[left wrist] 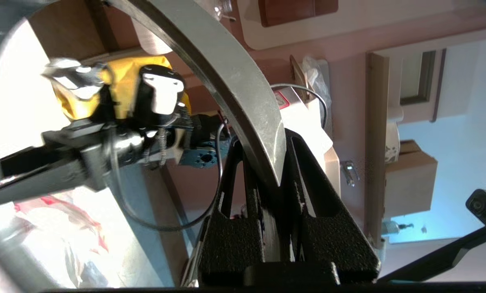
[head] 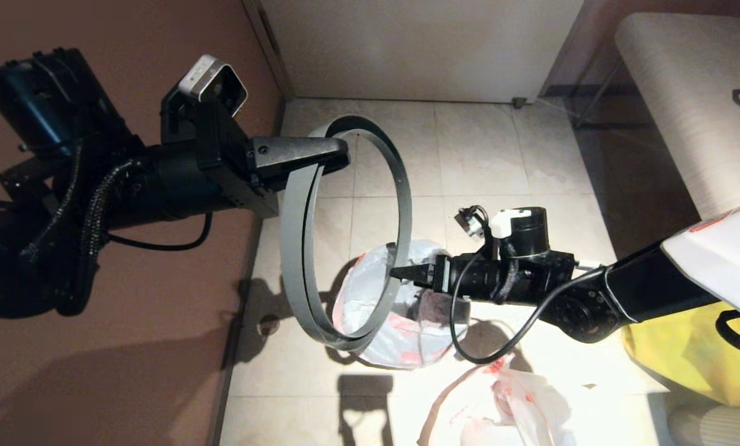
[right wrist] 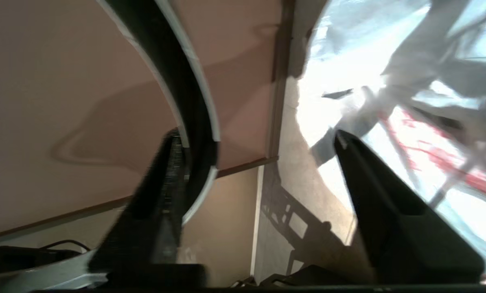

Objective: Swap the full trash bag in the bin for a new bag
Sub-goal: Place the trash can ring on the trash can

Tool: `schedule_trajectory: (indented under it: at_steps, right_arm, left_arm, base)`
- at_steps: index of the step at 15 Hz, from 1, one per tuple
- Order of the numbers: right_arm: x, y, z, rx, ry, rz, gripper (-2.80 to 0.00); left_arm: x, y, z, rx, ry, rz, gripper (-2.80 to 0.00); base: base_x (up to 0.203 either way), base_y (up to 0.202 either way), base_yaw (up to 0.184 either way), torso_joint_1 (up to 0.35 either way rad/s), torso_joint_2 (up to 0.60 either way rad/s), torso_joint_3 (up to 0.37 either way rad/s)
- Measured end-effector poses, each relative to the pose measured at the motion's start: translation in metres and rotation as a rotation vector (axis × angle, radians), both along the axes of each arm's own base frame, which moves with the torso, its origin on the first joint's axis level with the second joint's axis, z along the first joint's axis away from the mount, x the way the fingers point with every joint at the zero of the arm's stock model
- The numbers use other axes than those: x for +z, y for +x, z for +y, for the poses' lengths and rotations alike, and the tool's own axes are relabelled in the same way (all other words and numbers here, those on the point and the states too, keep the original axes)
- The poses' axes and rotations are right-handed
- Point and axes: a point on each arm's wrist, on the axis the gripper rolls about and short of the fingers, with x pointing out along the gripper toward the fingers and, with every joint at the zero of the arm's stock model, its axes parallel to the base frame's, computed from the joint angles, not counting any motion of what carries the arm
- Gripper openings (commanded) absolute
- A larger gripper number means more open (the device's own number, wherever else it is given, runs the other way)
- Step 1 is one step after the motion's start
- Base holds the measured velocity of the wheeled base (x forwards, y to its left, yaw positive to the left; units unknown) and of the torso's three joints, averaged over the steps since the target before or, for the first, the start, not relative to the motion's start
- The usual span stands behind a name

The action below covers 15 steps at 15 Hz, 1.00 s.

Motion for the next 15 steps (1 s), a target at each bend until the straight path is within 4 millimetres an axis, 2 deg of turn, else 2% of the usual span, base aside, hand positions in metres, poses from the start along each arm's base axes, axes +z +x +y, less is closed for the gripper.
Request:
schedule_trajectory:
  at_steps: [3, 6, 11, 14, 15]
  right_arm:
    - [0.003, -0.006, -0.034, -0.04, 0.059, -0.034, 0.0]
    - [0.012, -0.018, -0.057, -0.015, 0.122, -0.095, 0.0]
    - [0.045, -0.03, -0.068, 0.035, 0.244, -0.177, 0.0]
    - [0.049, -0.031, -0.072, 0.021, 0.252, -0.19, 0.0]
    - [0.046, -0.028, -0.077, -0.001, 0.243, -0.197, -2.8]
  left_arm:
    - [-0.001, 0.006, -0.001, 0.004, 0.001, 0.005, -2.8]
    - [-0.005, 0.014, -0.003, 0.008, 0.005, 0.019, -2.8]
    - [-0.018, 0.03, -0.01, 0.005, 0.021, 0.062, -2.8]
    - [-0.018, 0.035, -0.011, 0.037, 0.012, 0.077, -2.8]
    - [-0.015, 0.036, -0.012, 0.067, 0.0, 0.089, -2.8]
  base:
    - [0.0, 0.0, 0.0, 0.0, 0.0, 0.0]
    - [0.0, 0.0, 0.0, 0.0, 0.0, 0.0]
    - [0.0, 0.0, 0.0, 0.0, 0.0, 0.0]
    - [0.0, 0.0, 0.0, 0.0, 0.0, 0.0]
    - [0.0, 0.0, 0.0, 0.0, 0.0, 0.0]
